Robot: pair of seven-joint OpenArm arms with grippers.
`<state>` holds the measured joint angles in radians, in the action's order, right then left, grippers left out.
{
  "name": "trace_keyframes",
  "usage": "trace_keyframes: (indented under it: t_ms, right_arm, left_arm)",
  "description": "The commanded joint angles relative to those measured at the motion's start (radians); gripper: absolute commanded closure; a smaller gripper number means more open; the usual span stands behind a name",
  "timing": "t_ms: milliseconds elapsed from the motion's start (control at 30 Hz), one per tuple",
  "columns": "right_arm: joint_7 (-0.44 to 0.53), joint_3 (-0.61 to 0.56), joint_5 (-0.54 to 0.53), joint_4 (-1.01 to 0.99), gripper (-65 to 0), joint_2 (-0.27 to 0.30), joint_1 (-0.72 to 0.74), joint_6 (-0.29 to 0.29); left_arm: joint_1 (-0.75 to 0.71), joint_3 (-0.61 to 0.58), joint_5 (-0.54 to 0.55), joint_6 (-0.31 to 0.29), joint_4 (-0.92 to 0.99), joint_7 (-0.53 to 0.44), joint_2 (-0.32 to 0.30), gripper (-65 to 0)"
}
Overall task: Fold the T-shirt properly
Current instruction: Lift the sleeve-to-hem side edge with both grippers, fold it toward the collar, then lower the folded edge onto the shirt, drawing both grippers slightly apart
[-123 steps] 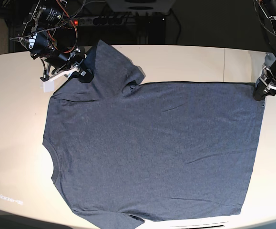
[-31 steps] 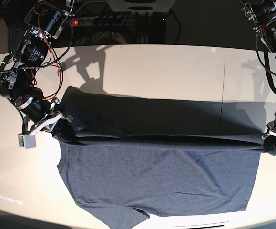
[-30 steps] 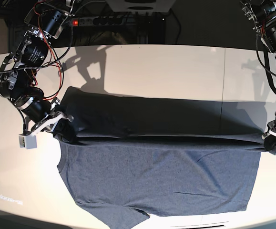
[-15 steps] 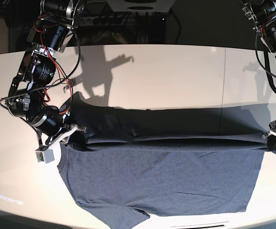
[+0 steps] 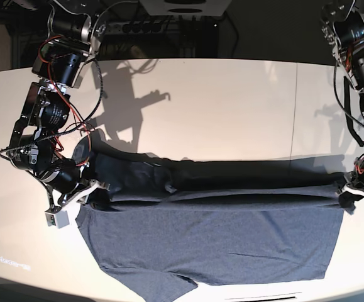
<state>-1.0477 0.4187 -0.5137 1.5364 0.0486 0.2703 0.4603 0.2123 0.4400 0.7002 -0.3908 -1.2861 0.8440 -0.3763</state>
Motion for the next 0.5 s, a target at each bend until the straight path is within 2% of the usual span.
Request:
trace_keyframes:
  t_ms: [0, 200, 467]
  right_arm:
    - [0.039, 0.002, -0.005, 0.015, 0.0, 0.013, 0.023, 0.064]
    - [0.050, 0.002, 0.021, 0.013, 0.0, 0.029, 0.023, 0.064]
    - [0.080, -0.026, 0.056, -0.058, 0.0, 0.029, 0.023, 0.064]
  left_arm:
    - [0.041, -0.002, 0.012, -0.022, -0.006, -0.025, -0.020, 0.0]
    - [0.102, -0.016, -0.024, -0.022, 0.007, -0.024, -0.020, 0.0]
    - [0.109, -0.016, -0.066, -0.022, 0.055, -0.026, -0.020, 0.0]
